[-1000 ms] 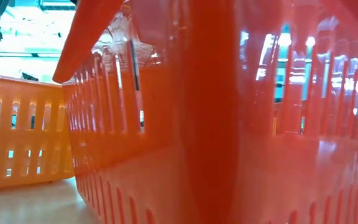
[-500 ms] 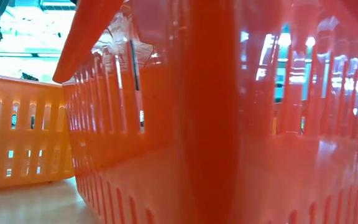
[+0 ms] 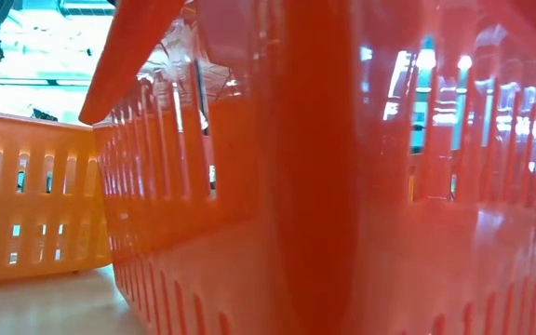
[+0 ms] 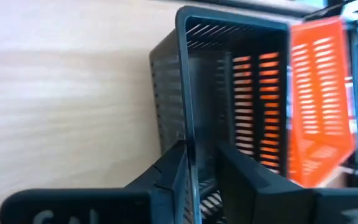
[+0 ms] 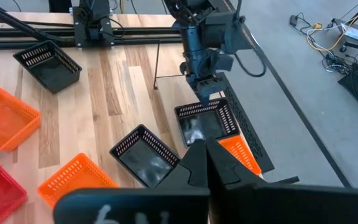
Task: Stack baskets on shelf by color
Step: Put the middle black bin on the shelf
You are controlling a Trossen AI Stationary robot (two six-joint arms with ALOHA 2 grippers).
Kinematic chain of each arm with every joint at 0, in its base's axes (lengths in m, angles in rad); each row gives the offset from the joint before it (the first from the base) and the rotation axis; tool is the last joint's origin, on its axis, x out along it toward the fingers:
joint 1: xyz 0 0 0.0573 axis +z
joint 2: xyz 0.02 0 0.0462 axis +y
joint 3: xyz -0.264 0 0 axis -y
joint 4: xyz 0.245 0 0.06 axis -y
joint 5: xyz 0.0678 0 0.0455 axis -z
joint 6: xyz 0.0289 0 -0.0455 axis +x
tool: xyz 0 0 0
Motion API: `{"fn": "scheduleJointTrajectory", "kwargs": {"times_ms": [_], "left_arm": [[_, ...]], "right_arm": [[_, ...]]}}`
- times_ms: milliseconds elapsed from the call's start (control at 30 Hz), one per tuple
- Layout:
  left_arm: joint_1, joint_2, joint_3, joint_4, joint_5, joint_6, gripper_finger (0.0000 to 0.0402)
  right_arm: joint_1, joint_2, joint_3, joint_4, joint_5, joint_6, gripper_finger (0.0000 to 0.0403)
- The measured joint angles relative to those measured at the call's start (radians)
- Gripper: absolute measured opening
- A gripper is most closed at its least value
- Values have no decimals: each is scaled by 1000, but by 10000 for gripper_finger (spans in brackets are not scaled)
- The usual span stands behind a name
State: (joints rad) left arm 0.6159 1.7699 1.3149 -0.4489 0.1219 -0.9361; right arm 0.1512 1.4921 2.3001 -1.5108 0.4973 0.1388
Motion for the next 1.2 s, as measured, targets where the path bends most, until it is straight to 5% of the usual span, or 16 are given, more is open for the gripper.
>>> {"fn": "scheduleJointTrajectory", "kwargs": {"times_ms": [367,933,1200], "left_arm": [[4,-1,70,-64,27,83,86],[3,-1,70,-225,-71,105,81],[2,-1,70,-285,-118,148,9]], "right_arm": [[0,0,0,-1,-2,2,1],[0,0,0,0,-2,-6,1],[0,0,0,6,-2,-9,1]]}}
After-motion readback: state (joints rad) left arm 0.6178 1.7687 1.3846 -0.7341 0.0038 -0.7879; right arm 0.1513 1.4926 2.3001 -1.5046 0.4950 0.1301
